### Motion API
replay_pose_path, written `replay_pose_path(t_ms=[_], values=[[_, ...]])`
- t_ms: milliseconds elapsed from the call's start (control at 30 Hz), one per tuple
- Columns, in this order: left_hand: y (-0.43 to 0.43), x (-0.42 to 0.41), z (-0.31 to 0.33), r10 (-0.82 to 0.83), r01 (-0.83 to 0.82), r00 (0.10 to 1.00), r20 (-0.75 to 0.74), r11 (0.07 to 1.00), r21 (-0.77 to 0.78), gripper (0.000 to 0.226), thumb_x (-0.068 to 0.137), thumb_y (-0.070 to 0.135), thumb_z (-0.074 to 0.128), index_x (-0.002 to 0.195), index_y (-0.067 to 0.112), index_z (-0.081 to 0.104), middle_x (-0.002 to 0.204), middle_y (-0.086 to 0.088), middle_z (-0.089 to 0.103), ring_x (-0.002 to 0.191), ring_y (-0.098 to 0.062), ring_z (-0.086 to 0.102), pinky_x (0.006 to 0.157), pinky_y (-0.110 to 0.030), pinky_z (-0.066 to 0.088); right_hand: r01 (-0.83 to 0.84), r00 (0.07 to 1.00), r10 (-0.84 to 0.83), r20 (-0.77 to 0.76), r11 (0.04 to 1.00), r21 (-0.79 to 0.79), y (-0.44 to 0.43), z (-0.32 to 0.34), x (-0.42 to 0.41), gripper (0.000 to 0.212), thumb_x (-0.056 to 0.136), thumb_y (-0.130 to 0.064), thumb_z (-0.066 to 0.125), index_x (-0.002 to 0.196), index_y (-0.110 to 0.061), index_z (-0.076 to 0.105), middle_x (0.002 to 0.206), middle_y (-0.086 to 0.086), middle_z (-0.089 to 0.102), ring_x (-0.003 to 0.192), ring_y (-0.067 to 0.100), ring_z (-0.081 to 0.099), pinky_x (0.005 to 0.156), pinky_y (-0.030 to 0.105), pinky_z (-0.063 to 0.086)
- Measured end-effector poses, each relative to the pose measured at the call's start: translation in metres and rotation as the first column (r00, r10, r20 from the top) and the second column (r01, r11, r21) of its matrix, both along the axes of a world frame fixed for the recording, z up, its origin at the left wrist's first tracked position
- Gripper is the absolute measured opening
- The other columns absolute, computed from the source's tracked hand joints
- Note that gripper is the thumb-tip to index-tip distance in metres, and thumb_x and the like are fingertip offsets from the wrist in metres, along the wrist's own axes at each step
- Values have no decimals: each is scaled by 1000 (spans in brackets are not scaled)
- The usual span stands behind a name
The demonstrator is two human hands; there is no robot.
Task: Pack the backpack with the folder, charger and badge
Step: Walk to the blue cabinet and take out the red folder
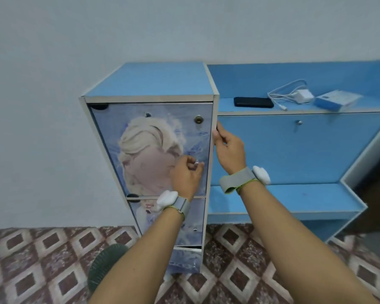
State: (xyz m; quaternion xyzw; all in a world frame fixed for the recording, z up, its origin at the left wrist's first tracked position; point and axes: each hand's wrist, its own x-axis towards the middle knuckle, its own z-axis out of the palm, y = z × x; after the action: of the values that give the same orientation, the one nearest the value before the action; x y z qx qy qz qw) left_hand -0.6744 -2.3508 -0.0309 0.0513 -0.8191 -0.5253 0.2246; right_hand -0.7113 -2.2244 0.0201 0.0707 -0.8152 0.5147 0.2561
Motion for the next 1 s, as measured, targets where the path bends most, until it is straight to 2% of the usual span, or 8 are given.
replay_pose_path(t_ms=[67, 167, 267, 367, 533, 733, 900, 1000], values=[[4, 1, 4, 11, -12, 1000, -21, 998, -67, 20, 82, 26, 71, 78, 9, 61, 75, -6, 72, 76, -31, 67, 69, -37, 53, 22, 1000, -21, -15, 999, 35, 3, 1, -4, 35, 99, -30, 54, 133, -23, 59, 75, 17, 71, 68, 12, 60, 64, 29, 46], [1, 1, 6, -5, 0, 999, -34, 990, -138, 25, 74, 32, 61, 72, 8, 57, 70, -8, 69, 71, -33, 65, 63, -36, 49, 26, 998, -23, -59, 998, 49, 3, 2, -4, 32, 97, -23, 58, 127, -15, 64, 67, 16, 65, 64, 4, 45, 57, 16, 33], [-3, 9, 6, -26, 18, 999, -39, 981, -195, 27, 70, 33, 58, 68, 7, 54, 63, -6, 63, 65, -33, 60, 61, -35, 46, 68, 996, -64, -60, 996, 65, -1, 4, -4, 31, 97, -22, 57, 127, -18, 64, 87, 27, 71, 72, 7, 43, 62, 28, 38], [-12, 39, 1, -17, -7, 991, -131, 984, -180, 29, 69, 38, 56, 62, 10, 50, 56, 0, 55, 54, -18, 50, 55, -25, 35, 72, 997, -71, -23, 997, 36, -4, 7, 4, 32, 98, -23, 56, 129, -22, 62, 97, 27, 70, 90, 13, 64, 72, 38, 48], [-39, 90, -8, 3, -13, 990, -138, 997, -71, 27, 70, 21, 62, 56, 22, 39, 49, 6, 41, 50, -6, 40, 51, -15, 30, 86, 995, -90, 43, 992, 89, -11, 3, 17, 42, 95, -28, 61, 137, -23, 55, 79, 21, 70, 69, 22, 52, 68, 36, 42], [-93, 147, -24, 114, -100, 990, -79, 982, 159, 13, 75, 18, 55, 65, 11, 52, 59, 0, 54, 59, -10, 49, 61, -27, 42, 185, 979, -197, 55, 967, 176, -17, 7, 19, 43, 95, -22, 57, 137, -23, 56, 82, 23, 69, 79, 40, 60, 74, 39, 44], [-128, 191, -34, 320, -269, 947, -12, 813, 517, 16, 96, 21, 48, 93, 8, 57, 80, -3, 61, 73, -21, 55, 60, -33, 47, 221, 970, -230, 76, 970, 103, -27, 0, 17, 42, 92, -20, 53, 133, -21, 61, 83, 25, 69, 79, 44, 60, 73, 39, 43], [-143, 207, -35, 461, -351, 886, -53, 739, 575, 29, 98, 27, 41, 111, 6, 55, 92, -4, 61, 82, -21, 56, 63, -27, 48, 237, 966, -248, 75, 963, 129, -29, 1, 16, 43, 92, -20, 52, 134, -21, 60, 86, 26, 69, 84, 46, 61, 74, 41, 45]])
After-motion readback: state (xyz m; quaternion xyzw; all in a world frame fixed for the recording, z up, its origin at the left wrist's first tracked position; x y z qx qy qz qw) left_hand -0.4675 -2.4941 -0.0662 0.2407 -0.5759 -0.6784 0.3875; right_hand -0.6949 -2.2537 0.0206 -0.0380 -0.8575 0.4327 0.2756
